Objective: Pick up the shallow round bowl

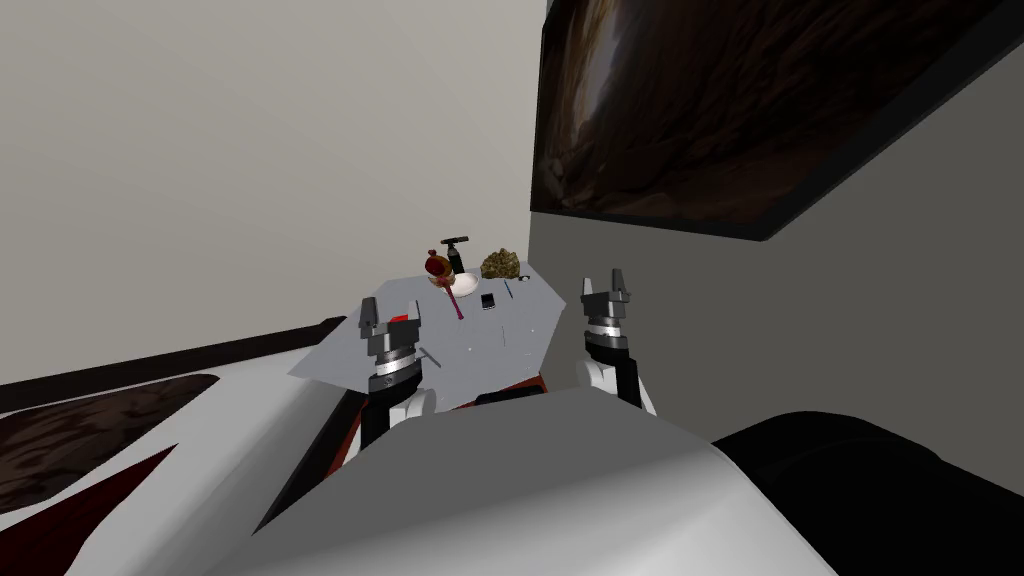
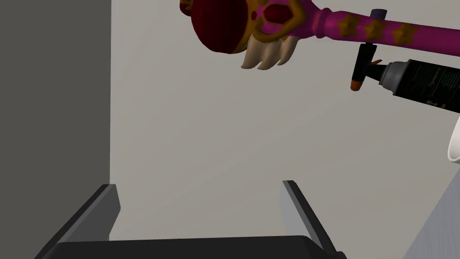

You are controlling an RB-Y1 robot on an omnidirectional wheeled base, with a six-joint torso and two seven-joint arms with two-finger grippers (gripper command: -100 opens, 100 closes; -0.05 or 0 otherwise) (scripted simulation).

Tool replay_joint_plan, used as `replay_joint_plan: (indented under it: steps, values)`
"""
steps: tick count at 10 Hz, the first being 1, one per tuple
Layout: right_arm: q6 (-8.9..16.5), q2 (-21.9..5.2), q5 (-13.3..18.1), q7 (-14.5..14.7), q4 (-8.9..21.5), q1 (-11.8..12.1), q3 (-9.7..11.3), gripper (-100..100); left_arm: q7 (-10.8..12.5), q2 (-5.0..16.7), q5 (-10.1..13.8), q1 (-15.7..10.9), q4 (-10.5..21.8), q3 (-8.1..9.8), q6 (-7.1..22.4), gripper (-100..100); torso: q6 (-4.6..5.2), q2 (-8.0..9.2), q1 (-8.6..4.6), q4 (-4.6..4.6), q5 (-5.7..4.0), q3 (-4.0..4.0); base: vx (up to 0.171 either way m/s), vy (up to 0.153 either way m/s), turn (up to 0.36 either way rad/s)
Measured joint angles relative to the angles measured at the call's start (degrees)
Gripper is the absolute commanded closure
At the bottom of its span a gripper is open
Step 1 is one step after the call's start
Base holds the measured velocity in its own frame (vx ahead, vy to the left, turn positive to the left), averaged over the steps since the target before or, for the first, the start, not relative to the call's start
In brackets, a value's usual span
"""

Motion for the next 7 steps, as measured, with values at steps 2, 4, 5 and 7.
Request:
replay_joint_plan:
  steps: [2,4,5,7]
  values:
    - [0.00,0.00,0.00,0.00,0.00,0.00,0.00,0,-0.35,2.24,0.58,-1.32,0.41,0.59,1.60,-100,0.00,0.17,-0.08,0.03,-0.02,0.09,-0.055,-0.041,0.067]
    - [0.00,0.01,0.00,0.00,0.00,0.00,0.00,0,-1.10,4.46,1.54,-3.45,1.13,1.35,4.39,-100,0.00,0.16,-0.18,0.04,-0.04,0.09,-0.040,-0.041,0.060]
    - [0.00,0.00,0.00,0.00,0.00,-0.01,0.00,0,-1.36,4.90,1.80,-4.23,1.54,1.59,5.52,-100,0.01,0.13,-0.12,0.03,-0.03,0.08,-0.041,-0.025,0.057]
    - [0.00,0.00,0.00,0.00,0.00,0.00,0.00,0,-2.17,6.23,2.99,-7.36,2.90,2.58,8.76,-100,0.00,0.15,-0.11,0.03,-0.02,0.08,-0.041,-0.034,0.078]
